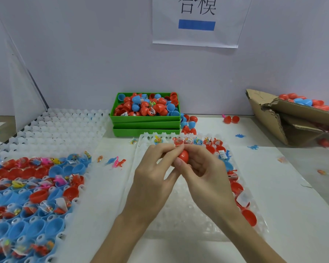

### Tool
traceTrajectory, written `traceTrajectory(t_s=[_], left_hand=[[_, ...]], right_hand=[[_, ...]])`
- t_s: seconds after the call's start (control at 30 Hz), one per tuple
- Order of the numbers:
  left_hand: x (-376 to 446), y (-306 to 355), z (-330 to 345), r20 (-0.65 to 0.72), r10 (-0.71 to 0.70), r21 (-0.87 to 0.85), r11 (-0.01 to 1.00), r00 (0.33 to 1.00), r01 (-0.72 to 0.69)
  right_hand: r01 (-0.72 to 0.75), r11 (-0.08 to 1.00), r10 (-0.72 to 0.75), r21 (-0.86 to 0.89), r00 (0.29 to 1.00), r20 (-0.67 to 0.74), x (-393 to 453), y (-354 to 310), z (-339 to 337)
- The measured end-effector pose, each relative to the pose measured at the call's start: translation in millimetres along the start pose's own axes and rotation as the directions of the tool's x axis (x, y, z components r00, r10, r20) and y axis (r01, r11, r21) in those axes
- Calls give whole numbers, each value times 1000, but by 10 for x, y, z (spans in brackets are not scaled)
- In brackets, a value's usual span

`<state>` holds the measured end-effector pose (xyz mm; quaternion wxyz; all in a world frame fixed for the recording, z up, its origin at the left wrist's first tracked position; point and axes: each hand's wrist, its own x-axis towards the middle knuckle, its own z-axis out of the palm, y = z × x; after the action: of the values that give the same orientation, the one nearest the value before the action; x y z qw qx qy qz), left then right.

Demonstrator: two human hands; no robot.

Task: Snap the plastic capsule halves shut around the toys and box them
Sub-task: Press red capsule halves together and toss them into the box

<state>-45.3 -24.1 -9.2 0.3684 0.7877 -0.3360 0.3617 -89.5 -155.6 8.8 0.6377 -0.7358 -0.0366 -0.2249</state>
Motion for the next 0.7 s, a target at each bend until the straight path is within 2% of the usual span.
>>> traceTrajectory(t_s=[0.17,0.3,0.37,0.4,0.43,0.47,0.53,0.6,0.7], left_hand=[[-19,-17,14,-26,29,33,999,999,-28],[28,-30,-4,-10,-49,-70,996,999,48],[49,-23,-24,40,-142,-157,977,989,146],[55,-16,-32,85,-179,-199,961,980,193],[58,-10,-41,129,-201,-246,942,971,227],[62,-4,-49,160,-211,-294,922,964,251],[73,17,-74,188,-220,-376,884,957,278],[86,43,-97,188,-235,-432,852,954,295],[96,90,-118,115,-282,-478,825,952,302]], right_hand=[[20,999,-20,-47,1000,-9,21,9,-33],[41,996,-43,-84,999,-14,33,27,-3],[25,1000,-25,-11,1000,11,16,35,5],[-29,995,25,99,999,47,23,29,-2],[-121,957,96,263,990,106,37,9,-21],[-237,866,164,439,966,199,52,-16,-42],[-429,630,207,647,896,393,73,-66,-100],[-523,494,206,694,846,491,86,-79,-129],[-579,326,196,747,815,546,72,-60,-87]])
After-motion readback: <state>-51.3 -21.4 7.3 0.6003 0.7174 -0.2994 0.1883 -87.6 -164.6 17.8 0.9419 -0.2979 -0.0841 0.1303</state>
